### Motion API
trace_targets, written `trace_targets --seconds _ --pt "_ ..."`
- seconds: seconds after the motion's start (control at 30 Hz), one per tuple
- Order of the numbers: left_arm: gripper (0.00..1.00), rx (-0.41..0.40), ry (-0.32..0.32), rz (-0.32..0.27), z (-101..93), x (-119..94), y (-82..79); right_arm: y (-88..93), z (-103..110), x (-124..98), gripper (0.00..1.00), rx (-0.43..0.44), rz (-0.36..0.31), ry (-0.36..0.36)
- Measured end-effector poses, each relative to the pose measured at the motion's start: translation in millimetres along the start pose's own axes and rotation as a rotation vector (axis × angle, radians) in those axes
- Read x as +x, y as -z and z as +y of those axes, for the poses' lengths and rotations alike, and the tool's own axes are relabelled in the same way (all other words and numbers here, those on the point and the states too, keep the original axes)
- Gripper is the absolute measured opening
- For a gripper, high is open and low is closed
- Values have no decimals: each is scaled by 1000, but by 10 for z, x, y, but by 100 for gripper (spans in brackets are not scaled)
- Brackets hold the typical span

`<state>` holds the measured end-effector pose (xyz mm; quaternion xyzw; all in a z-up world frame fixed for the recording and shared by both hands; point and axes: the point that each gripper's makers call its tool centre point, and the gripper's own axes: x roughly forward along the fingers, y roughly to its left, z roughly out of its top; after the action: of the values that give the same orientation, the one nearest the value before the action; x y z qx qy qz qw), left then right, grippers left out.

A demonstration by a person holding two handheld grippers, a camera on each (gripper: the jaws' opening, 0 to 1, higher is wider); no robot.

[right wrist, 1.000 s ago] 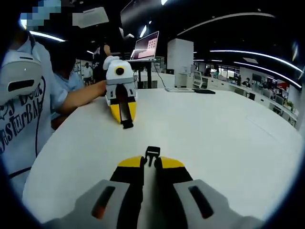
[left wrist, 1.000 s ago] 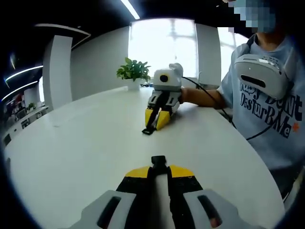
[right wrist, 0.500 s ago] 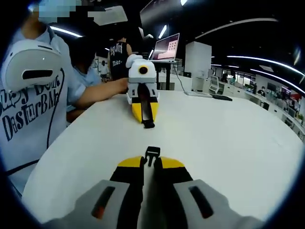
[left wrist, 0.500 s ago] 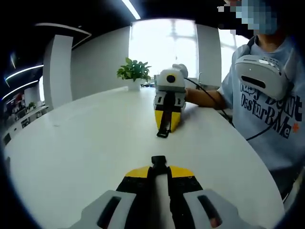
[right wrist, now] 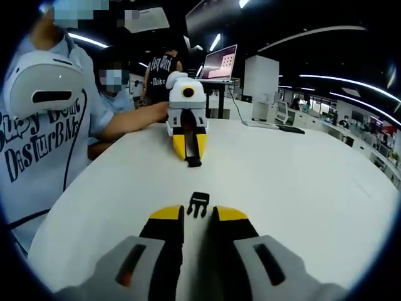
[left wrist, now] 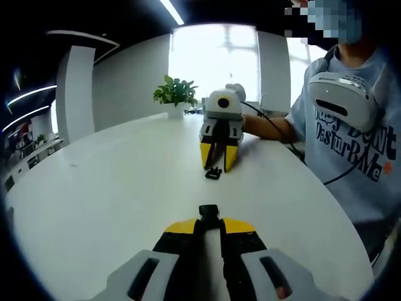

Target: Snap the two parts of the plastic buckle together until the buckle closes and remains connected.

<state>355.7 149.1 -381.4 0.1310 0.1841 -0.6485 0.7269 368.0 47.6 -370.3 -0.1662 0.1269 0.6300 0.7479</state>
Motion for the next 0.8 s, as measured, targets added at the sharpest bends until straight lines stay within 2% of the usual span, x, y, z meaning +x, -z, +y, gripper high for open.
trace_targets --seconds 0.17,0.63,0.8 --pt "12 -2 1 -1 -3 0 0 24 -1 -41 19 2 4 23" --pt "12 -4 5 -1 -10 -3 5 85 -277 -118 18 42 16 145" --pt "12 -6 7 -3 -3 -2 8 89 -337 -155 18 15 28 176"
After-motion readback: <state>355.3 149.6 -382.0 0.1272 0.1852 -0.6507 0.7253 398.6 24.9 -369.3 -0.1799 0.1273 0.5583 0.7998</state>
